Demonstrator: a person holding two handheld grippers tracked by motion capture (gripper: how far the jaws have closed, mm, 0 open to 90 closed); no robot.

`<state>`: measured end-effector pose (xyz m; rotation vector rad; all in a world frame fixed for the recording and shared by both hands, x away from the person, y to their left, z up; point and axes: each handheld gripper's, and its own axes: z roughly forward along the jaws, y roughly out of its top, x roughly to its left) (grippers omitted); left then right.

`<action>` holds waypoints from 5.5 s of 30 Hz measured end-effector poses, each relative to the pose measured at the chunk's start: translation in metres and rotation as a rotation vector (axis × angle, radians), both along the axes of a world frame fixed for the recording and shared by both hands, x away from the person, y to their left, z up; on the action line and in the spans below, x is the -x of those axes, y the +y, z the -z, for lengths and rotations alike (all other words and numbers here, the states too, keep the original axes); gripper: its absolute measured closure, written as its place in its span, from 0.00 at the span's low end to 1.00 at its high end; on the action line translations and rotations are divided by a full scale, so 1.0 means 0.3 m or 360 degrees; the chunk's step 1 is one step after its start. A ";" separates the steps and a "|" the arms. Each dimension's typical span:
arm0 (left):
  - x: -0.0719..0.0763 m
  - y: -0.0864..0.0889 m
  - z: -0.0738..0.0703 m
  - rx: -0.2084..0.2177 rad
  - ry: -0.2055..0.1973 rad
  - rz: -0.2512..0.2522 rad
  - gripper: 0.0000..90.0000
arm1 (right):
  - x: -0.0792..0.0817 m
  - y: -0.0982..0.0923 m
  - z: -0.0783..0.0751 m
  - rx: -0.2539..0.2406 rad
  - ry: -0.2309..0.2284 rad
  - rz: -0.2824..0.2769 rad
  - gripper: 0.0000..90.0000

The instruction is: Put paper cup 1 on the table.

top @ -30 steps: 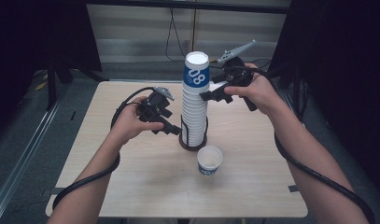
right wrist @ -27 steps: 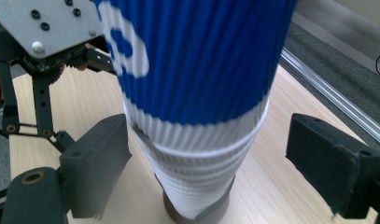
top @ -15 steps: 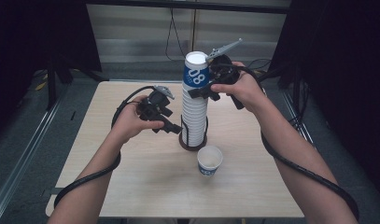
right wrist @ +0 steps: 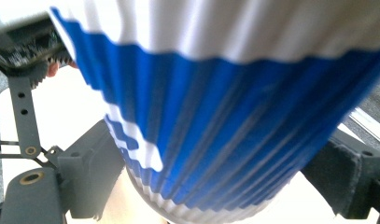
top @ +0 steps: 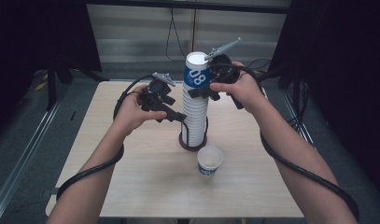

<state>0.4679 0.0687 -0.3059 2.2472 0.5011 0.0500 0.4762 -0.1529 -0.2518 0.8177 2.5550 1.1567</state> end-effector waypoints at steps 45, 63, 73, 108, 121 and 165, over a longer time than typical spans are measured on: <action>-0.039 -0.089 -0.040 0.0123 -0.0113 -0.0063 0.24 | 0.018 -0.018 -0.011 -0.0004 -0.0036 0.0038 0.15; -0.037 -0.077 -0.024 0.0134 -0.0073 -0.0049 0.31 | 0.020 -0.026 -0.024 -0.0005 -0.0065 0.0056 0.16; -0.041 -0.101 -0.038 0.0169 -0.0079 -0.0073 0.17 | 0.020 -0.024 -0.024 -0.0001 -0.0064 0.0053 0.15; -0.033 -0.082 -0.021 0.0199 -0.0048 -0.0100 0.22 | 0.041 -0.070 -0.129 -0.0132 -0.0113 0.0065 0.18; -0.028 -0.060 -0.022 0.0186 -0.0045 -0.0115 0.21 | 0.057 -0.082 -0.138 -0.0129 -0.0140 0.0054 0.20; -0.022 -0.056 -0.021 0.0183 -0.0023 -0.0089 0.21 | 0.035 -0.013 -0.031 -0.0079 -0.0130 0.0113 0.13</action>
